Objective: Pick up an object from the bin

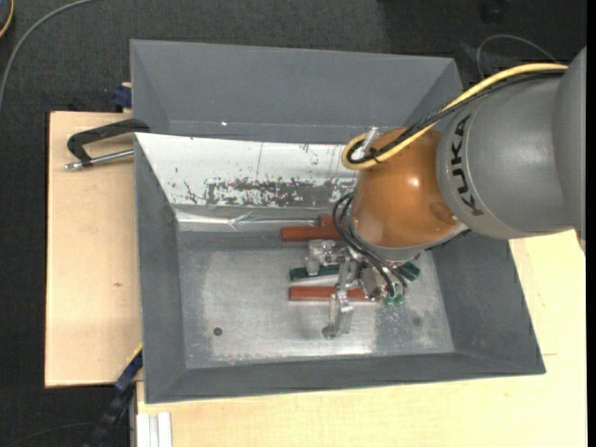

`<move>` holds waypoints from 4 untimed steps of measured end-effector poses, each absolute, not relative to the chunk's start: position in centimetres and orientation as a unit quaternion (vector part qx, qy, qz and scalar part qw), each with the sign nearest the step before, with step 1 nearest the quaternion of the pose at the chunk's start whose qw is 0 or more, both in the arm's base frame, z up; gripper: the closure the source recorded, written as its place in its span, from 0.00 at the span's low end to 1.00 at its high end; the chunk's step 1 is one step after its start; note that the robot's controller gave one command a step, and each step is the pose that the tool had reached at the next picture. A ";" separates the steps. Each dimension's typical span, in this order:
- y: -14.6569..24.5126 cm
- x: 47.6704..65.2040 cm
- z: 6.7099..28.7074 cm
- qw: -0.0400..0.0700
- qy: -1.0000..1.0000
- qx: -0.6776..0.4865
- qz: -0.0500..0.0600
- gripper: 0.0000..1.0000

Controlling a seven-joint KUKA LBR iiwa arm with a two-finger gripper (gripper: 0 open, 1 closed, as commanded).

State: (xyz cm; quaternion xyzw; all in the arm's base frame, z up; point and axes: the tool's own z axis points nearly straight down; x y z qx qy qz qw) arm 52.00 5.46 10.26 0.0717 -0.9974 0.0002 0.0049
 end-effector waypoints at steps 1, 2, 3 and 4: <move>1.4 54.7 7.0 -0.002 -1.000 -0.018 0.000 0.00; 1.6 54.7 7.1 -0.002 -1.000 -0.017 -0.001 1.00; 2.4 55.3 19.7 -0.007 -1.000 -0.017 -0.001 1.00; 8.7 51.8 26.5 -0.005 -0.973 0.231 -0.001 1.00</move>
Offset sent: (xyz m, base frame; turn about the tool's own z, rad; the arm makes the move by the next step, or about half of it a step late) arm 0.0260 -0.0397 -0.0326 0.1776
